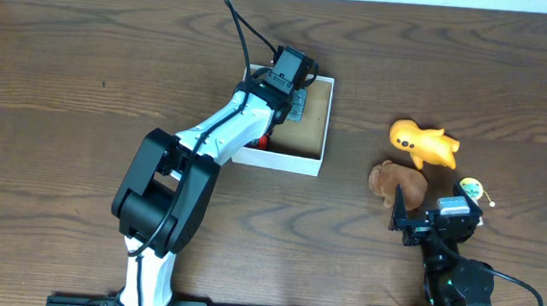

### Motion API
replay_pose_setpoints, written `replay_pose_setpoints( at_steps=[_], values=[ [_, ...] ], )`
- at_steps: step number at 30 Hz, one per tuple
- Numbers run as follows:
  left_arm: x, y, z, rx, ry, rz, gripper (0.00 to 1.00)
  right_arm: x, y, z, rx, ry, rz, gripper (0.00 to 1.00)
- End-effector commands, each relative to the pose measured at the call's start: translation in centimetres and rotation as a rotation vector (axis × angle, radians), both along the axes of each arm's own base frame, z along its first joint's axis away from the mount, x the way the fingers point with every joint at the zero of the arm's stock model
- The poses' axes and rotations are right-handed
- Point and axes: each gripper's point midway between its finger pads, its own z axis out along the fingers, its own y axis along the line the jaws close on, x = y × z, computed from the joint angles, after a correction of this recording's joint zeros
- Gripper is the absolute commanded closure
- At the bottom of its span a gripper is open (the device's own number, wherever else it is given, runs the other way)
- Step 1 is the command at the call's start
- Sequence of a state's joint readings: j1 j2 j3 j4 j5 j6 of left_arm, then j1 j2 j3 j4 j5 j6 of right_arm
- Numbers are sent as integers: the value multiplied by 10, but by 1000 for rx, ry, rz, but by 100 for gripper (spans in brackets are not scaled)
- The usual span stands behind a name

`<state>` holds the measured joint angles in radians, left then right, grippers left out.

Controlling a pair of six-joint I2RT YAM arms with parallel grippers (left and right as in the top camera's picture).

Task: Pack container
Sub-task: 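Open the left gripper and release the cube inside the box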

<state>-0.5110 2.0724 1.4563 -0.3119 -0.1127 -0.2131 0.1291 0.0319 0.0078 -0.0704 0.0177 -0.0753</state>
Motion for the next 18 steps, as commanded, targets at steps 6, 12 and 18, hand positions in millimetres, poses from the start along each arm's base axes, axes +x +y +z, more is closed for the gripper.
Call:
replay_pose_setpoints(
  at_steps=[6,12,18],
  values=[
    [10,30,7,123,-50,88,94,0,-1,-2,14,5,-7,1],
    [15,34,16,138,-86,110,94,0,-1,-2,14,5,-7,1],
    [25,21,46,50,-163,95,94,0,-1,-2,14,5,-6,1]
  ],
)
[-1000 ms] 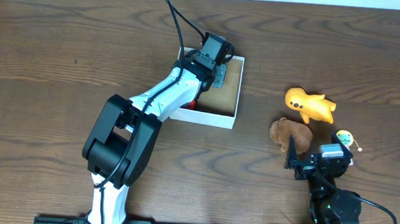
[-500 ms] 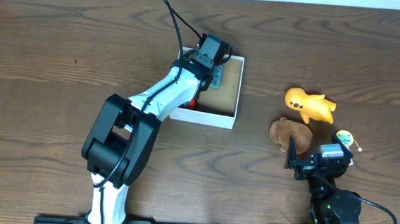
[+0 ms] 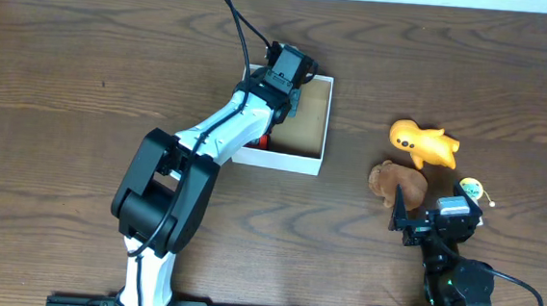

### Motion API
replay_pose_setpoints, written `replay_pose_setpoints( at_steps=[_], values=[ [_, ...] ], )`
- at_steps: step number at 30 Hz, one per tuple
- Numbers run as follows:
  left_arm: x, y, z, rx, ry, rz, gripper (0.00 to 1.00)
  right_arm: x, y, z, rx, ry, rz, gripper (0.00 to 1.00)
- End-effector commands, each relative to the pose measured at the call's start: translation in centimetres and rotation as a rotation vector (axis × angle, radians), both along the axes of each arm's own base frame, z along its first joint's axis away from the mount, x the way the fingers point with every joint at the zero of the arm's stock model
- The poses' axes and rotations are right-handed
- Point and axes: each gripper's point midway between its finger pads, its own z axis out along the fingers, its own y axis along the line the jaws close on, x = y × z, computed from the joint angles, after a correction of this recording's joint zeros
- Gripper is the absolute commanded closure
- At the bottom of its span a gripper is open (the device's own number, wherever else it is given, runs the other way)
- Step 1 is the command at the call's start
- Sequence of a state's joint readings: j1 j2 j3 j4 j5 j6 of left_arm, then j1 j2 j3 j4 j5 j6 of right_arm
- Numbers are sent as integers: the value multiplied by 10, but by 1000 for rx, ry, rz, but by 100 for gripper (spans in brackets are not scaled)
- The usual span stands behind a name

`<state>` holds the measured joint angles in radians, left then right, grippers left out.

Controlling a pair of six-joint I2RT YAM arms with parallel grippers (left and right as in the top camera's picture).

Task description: Pack container

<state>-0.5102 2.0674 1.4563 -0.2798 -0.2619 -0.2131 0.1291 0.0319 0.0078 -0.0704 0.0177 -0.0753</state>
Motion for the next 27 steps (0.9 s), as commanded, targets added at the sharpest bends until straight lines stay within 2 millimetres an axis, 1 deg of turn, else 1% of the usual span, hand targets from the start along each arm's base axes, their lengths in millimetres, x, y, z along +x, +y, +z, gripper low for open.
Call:
replay_pose_setpoints(
  at_steps=[1,6,7,8,9,10,11,13,14,17,18,21,22,23,25,26,27],
  values=[
    [10,0,40,-48,-83,7,94,0,-1,-2,14,5,-6,1],
    [12,5,82,-87,-157,18,93,0,-1,-2,14,5,-7,1],
    [13,9,92,-96,-175,25,91,0,-1,-2,14,5,-7,1],
    [14,14,100,-102,-188,34,85,0,-1,-2,14,5,-6,1],
    [15,21,109,-108,-203,47,83,0,-1,-2,14,5,-6,1],
    [16,31,118,-111,-214,65,76,0,-1,-2,14,5,-7,1],
    [16,41,124,-112,-220,83,76,0,-1,-2,14,5,-7,1],
    [17,69,133,-96,-222,139,76,0,-1,-2,14,5,-6,1],
    [16,88,135,-82,-219,186,77,0,-1,-2,14,5,-7,1],
    [13,142,135,-34,-190,306,76,0,-1,-2,14,5,-6,1],
    [11,161,132,-24,-176,342,72,0,-1,-2,14,5,-6,1],
    [7,212,126,-3,-143,446,47,0,-1,-2,14,5,-6,1],
    [6,227,126,1,-139,477,37,0,-1,-2,14,5,-7,1],
    [5,241,126,2,-139,506,32,0,-1,-2,14,5,-7,1],
    [3,266,127,4,-144,557,29,0,-1,-2,14,5,-6,1],
    [2,275,127,5,-145,577,23,0,-1,-2,14,5,-6,1],
    [1,285,127,7,-145,596,14,0,-1,-2,14,5,-6,1]
  ],
)
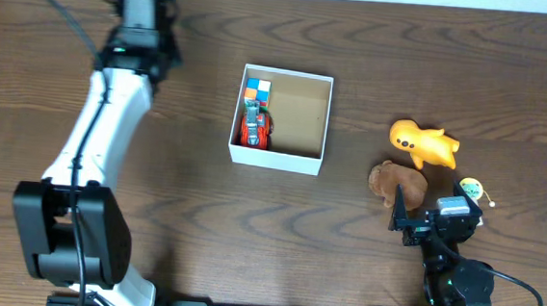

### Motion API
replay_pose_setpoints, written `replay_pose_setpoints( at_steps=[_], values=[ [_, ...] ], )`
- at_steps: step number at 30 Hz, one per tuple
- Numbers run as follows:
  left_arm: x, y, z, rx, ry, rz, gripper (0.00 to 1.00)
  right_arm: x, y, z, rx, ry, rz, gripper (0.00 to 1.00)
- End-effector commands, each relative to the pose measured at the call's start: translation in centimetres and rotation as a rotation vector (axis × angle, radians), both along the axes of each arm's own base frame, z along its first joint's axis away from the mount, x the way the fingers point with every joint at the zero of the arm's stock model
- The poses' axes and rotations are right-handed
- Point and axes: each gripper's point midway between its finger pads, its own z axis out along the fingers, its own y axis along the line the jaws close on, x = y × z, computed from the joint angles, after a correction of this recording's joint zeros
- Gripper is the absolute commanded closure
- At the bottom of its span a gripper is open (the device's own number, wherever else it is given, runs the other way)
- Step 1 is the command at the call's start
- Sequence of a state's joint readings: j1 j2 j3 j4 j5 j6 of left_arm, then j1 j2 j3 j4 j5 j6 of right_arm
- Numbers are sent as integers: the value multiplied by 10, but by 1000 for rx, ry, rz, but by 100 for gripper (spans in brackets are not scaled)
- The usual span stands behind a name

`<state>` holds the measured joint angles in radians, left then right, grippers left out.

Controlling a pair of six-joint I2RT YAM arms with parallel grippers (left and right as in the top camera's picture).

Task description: Pack container

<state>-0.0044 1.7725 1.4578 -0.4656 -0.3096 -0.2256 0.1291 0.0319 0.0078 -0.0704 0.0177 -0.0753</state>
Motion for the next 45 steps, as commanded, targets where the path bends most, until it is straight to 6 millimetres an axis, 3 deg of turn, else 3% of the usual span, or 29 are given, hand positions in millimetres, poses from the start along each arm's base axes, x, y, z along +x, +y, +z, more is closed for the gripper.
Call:
replay_pose_setpoints(
  at_steps=[1,6,9,45],
  values=[
    [-3,28,10,10,-22,69,4,0,-1,-2,14,5,-6,1],
    [-8,52,10,11,-21,119,2,0,-1,-2,14,5,-7,1],
    [-9,57,9,11,-21,130,2,0,-1,-2,14,5,-7,1],
    [-9,57,9,11,-20,130,2,0,-1,-2,14,5,-7,1]
  ],
)
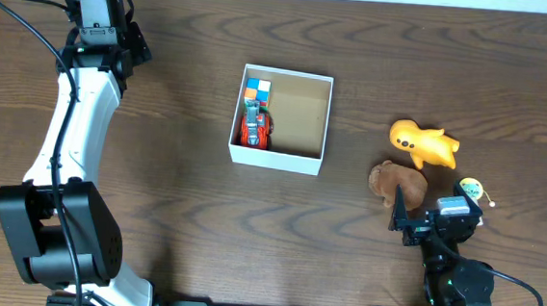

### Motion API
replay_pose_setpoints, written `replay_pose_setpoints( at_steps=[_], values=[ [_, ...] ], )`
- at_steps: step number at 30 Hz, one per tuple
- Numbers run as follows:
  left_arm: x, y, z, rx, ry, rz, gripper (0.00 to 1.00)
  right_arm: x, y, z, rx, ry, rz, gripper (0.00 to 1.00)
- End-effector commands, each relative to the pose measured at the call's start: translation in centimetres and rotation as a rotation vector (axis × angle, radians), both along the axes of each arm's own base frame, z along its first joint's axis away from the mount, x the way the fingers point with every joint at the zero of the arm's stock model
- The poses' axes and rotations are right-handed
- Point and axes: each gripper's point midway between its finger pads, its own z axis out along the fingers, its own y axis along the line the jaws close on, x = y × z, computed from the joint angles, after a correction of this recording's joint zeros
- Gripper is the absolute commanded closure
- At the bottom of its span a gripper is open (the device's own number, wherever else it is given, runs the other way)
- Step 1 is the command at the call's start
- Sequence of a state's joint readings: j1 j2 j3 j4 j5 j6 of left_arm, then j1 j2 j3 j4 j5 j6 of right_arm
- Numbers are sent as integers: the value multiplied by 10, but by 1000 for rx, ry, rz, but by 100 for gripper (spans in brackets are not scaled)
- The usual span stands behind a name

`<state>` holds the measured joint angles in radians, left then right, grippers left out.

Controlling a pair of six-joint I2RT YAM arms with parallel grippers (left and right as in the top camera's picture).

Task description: Pack container

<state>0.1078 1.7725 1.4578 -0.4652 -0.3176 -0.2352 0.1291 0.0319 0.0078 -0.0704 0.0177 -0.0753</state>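
The white open box [326,118] sits mid-table with a multicoloured cube [257,89] and a red toy car [255,129] along its left side; its right half shows bare cardboard. An orange plush [423,144], a brown plush [397,181] and a small yellow-green toy [471,190] lie to the right. My left gripper [101,44] hangs at the far left corner, far from the box, its jaws seemingly spread and empty. My right gripper [398,205] rests low by the brown plush, fingers together, holding nothing.
The left arm stretches along the table's left side from its base [55,244]. The right arm's base [458,282] sits at the front edge, and a black rail runs along that edge.
My left gripper has shifted a little further left and slightly toward the front, staying in the far left corner. The box, its contents, the toys and the right arm are unchanged.
My left gripper was over the box's upper left part at the first two moments, hiding its contents. Then it stood at the far left, and the cube and red car showed in the box. Now it is further left. The right arm never moved.
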Motion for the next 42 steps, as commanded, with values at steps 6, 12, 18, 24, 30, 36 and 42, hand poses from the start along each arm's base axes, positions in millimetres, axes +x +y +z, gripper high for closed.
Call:
replay_pose_setpoints(
  at_steps=[6,12,18,24,30,36,42],
  values=[
    [1,3,9,11,-16,6,2,0,-1,-2,14,5,-6,1],
    [1,3,9,11,-16,6,2,0,-1,-2,14,5,-7,1],
    [1,3,9,12,-16,6,2,0,-5,-1,-6,-1,-27,1],
    [1,3,9,11,-16,6,2,2,-25,-1,94,7,-153,1],
    [1,3,9,11,-16,6,2,2,-50,-7,226,63,-298,1],
    [1,3,9,11,-16,6,2,5,-68,17,202,132,-379,1],
    [1,3,9,11,-16,6,2,3,-91,25,115,394,-470,1]
  ],
)
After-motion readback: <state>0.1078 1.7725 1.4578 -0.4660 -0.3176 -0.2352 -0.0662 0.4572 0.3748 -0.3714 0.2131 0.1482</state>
